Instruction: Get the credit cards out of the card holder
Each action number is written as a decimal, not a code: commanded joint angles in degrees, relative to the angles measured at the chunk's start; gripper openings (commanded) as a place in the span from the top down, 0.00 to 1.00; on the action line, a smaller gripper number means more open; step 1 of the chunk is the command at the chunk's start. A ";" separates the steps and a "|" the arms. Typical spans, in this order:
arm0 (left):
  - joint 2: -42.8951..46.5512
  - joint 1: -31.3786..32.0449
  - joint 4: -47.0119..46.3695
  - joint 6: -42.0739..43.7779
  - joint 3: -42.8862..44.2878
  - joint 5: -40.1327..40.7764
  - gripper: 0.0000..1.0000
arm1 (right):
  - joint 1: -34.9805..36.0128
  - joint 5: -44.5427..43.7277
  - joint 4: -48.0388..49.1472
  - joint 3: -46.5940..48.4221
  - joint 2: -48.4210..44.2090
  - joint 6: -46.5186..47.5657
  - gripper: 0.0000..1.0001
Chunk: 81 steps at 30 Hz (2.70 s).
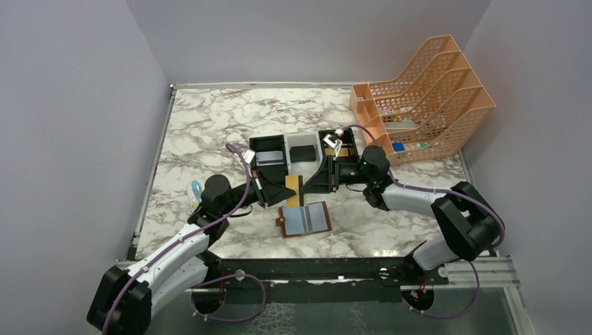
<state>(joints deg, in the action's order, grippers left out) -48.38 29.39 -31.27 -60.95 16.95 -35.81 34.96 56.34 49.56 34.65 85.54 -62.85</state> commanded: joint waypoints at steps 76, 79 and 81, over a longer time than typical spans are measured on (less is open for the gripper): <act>12.95 1.53 67.48 32.65 23.67 59.61 0.01 | 2.02 -76.65 -43.14 18.60 5.78 94.75 0.99; 12.98 1.50 67.48 32.65 23.66 59.68 0.01 | 1.95 -76.49 -41.46 20.49 8.72 96.82 0.99; 12.91 1.55 67.40 32.65 23.61 59.67 0.01 | 1.91 -75.78 -40.95 21.11 10.60 98.05 0.99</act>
<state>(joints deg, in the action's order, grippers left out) -36.03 30.87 35.88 -29.04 41.10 21.80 36.91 -18.11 3.62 52.95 93.49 30.28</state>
